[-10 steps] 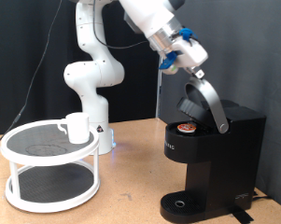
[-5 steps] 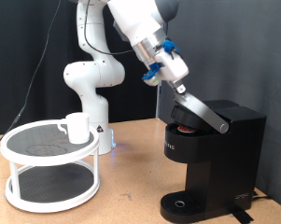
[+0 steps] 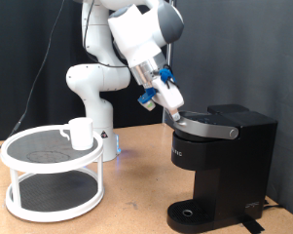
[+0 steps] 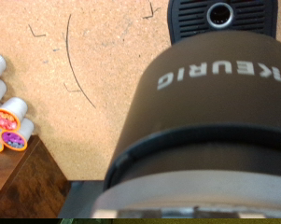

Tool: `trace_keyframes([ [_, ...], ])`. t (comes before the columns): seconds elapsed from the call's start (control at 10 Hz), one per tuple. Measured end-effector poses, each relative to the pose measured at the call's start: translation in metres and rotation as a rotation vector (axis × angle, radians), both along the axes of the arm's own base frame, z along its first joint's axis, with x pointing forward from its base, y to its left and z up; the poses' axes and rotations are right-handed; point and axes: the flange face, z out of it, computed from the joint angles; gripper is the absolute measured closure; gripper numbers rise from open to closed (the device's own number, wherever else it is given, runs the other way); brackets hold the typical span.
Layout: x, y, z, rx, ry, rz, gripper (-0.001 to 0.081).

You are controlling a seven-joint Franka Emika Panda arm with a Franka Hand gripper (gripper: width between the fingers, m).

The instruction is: Make a cup of coffee with the keurig machine

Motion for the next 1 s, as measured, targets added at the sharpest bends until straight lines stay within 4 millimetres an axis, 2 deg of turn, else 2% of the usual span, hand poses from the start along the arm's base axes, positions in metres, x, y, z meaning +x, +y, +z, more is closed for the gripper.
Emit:
trace_keyframes([
  [0.2, 0.004, -0.002, -0.017, -0.012, 0.016, 0.001, 0.0806],
  [0.6, 0.007, -0.004, -0.021, -0.012, -0.003, 0.003, 0.0806],
  [1.0, 0.008, -0.01, -0.023, 0.086, -0.206, 0.057, 0.0806],
])
